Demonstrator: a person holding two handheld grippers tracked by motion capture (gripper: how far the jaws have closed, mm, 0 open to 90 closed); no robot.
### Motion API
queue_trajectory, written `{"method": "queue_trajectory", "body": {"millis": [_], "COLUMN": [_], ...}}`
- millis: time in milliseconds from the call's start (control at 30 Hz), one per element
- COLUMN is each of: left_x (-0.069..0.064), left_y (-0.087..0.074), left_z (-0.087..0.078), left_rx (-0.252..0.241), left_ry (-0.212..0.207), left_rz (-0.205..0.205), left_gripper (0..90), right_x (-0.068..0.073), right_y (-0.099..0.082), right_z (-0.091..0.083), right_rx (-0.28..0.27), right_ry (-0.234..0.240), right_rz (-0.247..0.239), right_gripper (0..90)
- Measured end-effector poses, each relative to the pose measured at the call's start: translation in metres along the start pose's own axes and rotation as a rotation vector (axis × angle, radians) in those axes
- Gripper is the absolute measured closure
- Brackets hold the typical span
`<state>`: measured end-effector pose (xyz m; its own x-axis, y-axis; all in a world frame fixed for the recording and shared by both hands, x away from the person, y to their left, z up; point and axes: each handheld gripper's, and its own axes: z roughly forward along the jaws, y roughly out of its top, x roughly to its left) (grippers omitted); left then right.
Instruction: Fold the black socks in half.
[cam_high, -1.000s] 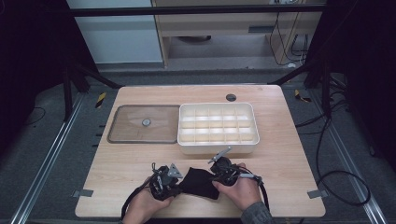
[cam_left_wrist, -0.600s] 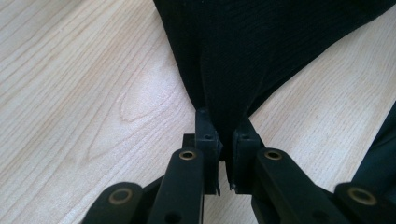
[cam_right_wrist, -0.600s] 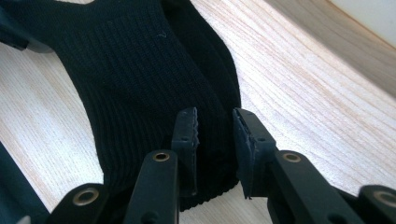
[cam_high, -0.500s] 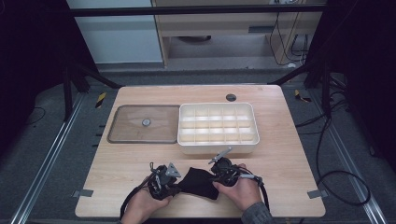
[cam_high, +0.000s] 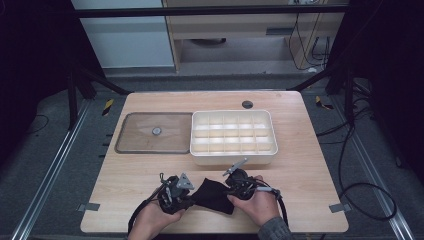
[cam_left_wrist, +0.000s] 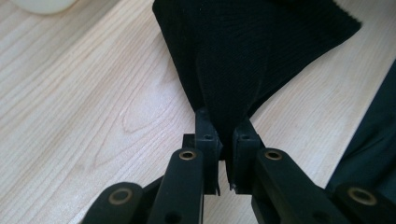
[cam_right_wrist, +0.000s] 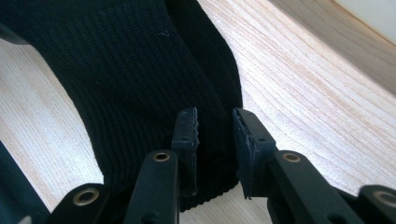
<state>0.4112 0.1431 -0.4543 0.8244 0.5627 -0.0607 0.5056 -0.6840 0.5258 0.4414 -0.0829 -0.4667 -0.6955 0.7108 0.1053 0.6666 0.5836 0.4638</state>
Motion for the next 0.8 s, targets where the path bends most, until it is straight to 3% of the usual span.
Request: {"method": "queue_trajectory", "body": {"millis": [467,800], "left_x": [-0.005,-0.008], "left_y": [0.002,0.000], "left_z": [-0.006,-0.015], "left_rx": [-0.013,-0.012], "left_ry": [-0.013,-0.013], "left_rz": [0.008,0.028], "left_gripper": [84.2,84.2], "right_x": [0.001,0.007], "right_y": [0.001,0.010], "right_z": [0.001,0.006], "right_rx": [-0.005,-0.012], "right_ry": [0.005,0.006], "right_rz": [0.008,-0.014], "right_gripper": [72.1,72.1]}}
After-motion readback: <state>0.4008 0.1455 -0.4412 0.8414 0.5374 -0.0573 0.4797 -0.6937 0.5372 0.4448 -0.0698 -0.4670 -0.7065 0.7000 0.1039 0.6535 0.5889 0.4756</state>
